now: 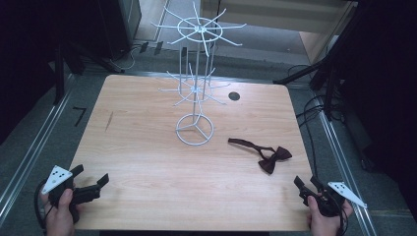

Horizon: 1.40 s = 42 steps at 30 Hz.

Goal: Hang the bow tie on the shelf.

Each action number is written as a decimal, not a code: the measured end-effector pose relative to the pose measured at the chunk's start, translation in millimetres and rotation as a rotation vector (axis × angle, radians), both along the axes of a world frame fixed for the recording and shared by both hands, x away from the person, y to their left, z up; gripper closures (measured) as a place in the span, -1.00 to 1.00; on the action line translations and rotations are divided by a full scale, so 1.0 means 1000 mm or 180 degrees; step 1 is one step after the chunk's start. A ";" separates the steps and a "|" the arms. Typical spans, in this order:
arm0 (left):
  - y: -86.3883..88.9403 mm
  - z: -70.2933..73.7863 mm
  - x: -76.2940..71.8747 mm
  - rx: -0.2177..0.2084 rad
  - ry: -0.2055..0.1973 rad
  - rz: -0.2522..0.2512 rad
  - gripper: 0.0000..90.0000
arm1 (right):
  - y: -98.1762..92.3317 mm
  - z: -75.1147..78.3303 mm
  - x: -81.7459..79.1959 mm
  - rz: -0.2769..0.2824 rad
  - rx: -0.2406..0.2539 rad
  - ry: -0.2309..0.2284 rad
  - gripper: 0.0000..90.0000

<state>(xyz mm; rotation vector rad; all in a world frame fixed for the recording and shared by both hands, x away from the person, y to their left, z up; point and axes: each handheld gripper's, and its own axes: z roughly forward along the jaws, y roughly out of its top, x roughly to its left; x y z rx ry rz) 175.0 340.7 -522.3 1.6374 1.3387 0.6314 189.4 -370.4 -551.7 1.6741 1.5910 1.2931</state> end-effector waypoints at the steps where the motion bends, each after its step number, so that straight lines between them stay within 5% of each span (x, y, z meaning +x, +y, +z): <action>1: 0.000 0.000 0.000 0.0000 -0.0001 0.0004 -1.00 | 0.001 0.000 0.000 -0.0008 -0.0013 0.0025 -0.37; 6: 0.000 0.000 -0.001 0.0007 -0.0010 0.0012 -1.00 | 0.008 0.009 0.008 0.0118 -0.0236 0.0155 -0.36; 12: 0.000 0.000 -0.001 0.0009 0.0004 -0.0010 -1.00 | 0.021 0.029 0.023 0.0475 -0.0479 0.0318 -0.43; 20: 0.000 0.000 -0.001 0.0004 -0.0009 0.0002 -1.00 | 0.047 0.060 0.058 0.0884 -0.1025 0.0552 -0.56; 24: -0.001 0.000 -0.001 0.0009 -0.0006 -0.0002 -1.00 | 0.058 0.071 0.075 0.1055 -0.1161 0.0699 -0.62; 30: 0.000 0.000 -0.001 0.0006 -0.0005 -0.0004 -1.00 | 0.078 0.075 0.097 0.1272 -0.1509 0.0932 -0.70; 42: 0.000 0.000 -0.001 0.0000 -0.0001 -0.0019 -1.00 | 0.102 0.075 0.125 0.1455 -0.1746 0.1183 -0.69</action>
